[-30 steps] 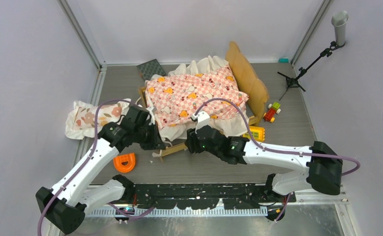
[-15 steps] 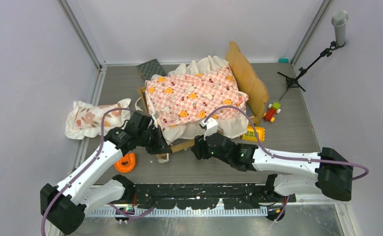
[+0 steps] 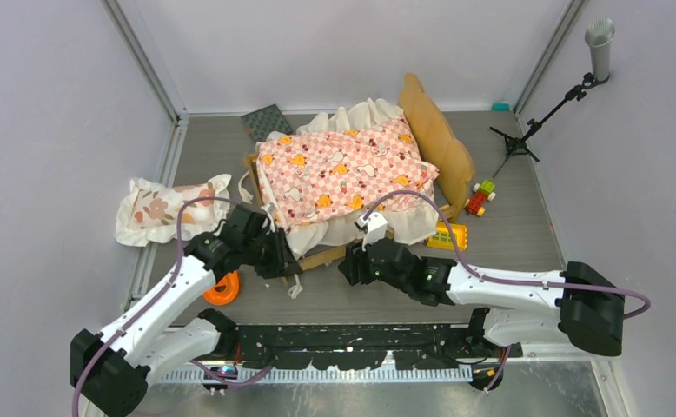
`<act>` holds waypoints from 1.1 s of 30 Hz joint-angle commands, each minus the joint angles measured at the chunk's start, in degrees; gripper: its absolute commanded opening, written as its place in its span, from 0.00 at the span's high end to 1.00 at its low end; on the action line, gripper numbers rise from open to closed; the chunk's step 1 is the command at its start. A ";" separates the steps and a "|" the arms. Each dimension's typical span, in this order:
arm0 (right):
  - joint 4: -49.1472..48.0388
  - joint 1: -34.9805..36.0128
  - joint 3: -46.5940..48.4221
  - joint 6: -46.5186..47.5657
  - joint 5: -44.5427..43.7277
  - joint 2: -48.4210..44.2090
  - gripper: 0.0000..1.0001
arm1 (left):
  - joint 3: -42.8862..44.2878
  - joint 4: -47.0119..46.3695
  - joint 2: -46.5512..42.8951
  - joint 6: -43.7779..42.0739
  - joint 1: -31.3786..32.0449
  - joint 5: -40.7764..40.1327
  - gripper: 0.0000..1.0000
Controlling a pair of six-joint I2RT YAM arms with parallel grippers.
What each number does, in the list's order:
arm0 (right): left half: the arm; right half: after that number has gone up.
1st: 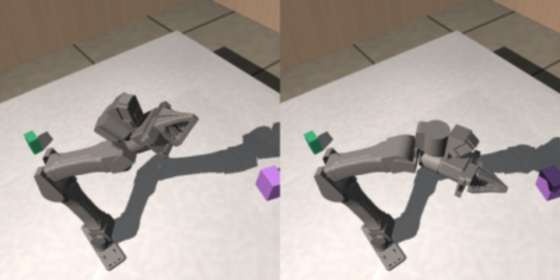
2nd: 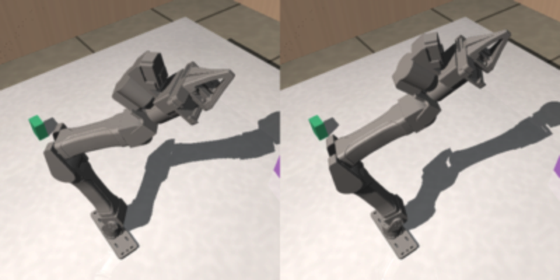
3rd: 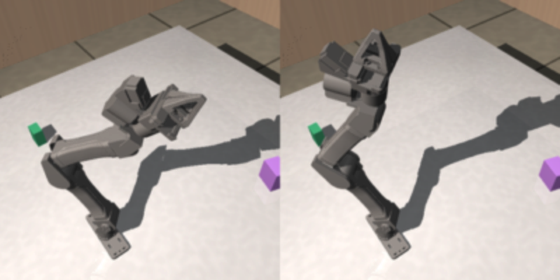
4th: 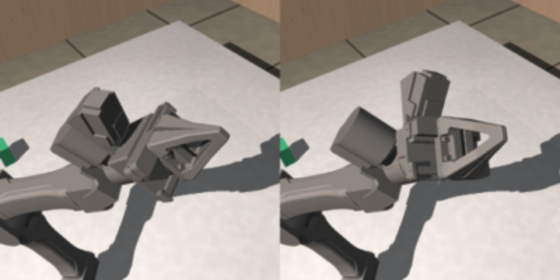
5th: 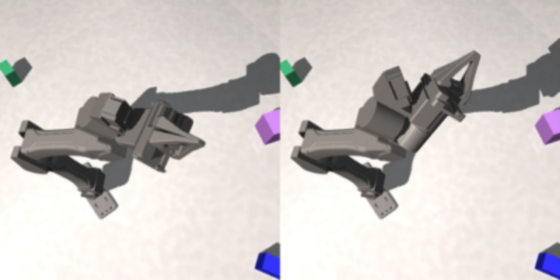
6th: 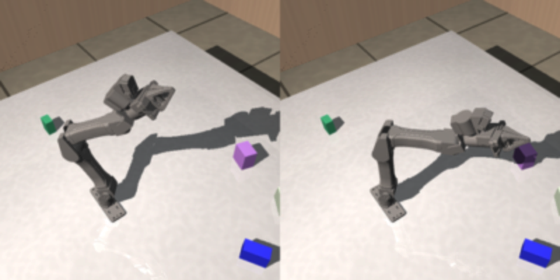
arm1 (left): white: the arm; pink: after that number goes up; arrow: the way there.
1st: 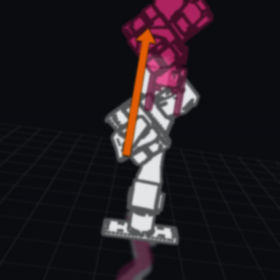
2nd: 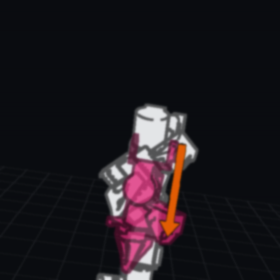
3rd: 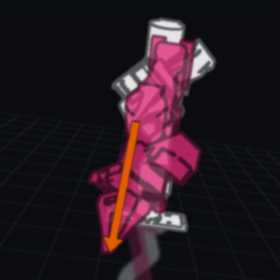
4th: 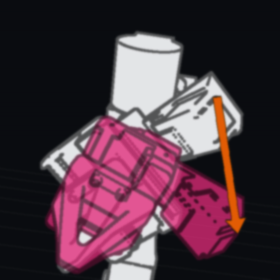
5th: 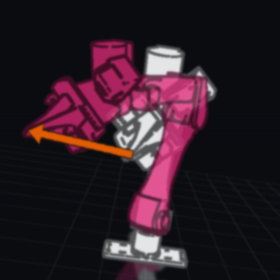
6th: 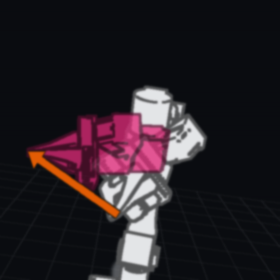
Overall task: Set up the pet bed
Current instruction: Cross the ropes on the bed frame.
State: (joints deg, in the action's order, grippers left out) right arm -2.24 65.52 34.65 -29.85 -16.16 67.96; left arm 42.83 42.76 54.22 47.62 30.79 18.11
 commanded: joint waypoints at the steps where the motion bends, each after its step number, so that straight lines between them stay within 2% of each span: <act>1: -2.98 0.28 -0.78 -0.81 -0.57 -2.29 0.46 | -3.08 3.87 -5.10 -1.19 0.04 -6.48 0.61; 2: -3.09 0.29 -0.90 -0.76 -0.83 -2.41 0.46 | -3.70 3.90 -6.30 -0.78 0.06 -6.73 0.56; 3: -3.19 0.31 -0.86 -0.74 -0.92 -2.30 0.45 | -4.12 3.95 -7.46 -0.38 0.04 -7.22 0.33; 4: -3.21 0.24 -0.76 -0.66 -0.90 -2.20 0.45 | -4.19 4.30 -8.26 -0.13 0.06 -7.78 0.24; 6: -3.21 0.26 -0.44 -0.56 -0.79 -1.79 0.45 | -3.34 5.45 -9.32 -0.05 0.06 -9.18 0.17; 11: -3.19 0.31 -0.23 -0.63 -0.02 -0.77 0.45 | 1.15 9.31 -9.19 -2.19 0.05 -13.32 0.15; 16: -3.49 0.40 -1.26 -0.98 0.24 -0.79 0.45 | 3.69 10.96 -7.17 -4.13 0.06 -17.01 0.26; 18: -3.54 0.56 -1.79 -1.07 0.48 -1.13 0.45 | 4.38 11.78 -6.43 -4.67 0.06 -19.36 0.27; 25: -4.67 1.15 -2.84 -1.92 0.53 -1.36 0.45 | 5.40 9.56 -3.18 -5.73 0.06 -25.99 0.30; 31: -5.47 1.85 -2.71 -2.23 0.41 0.40 0.45 | 4.94 4.93 -0.44 -5.89 -0.02 -27.69 0.33; 33: -5.78 2.20 -2.67 -2.32 0.35 0.88 0.45 | 4.91 3.80 0.92 -6.16 -0.02 -27.77 0.37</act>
State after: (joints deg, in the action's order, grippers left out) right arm -4.89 66.98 31.57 -31.14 -15.33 68.03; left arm 45.84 50.98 53.32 42.74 30.98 -7.03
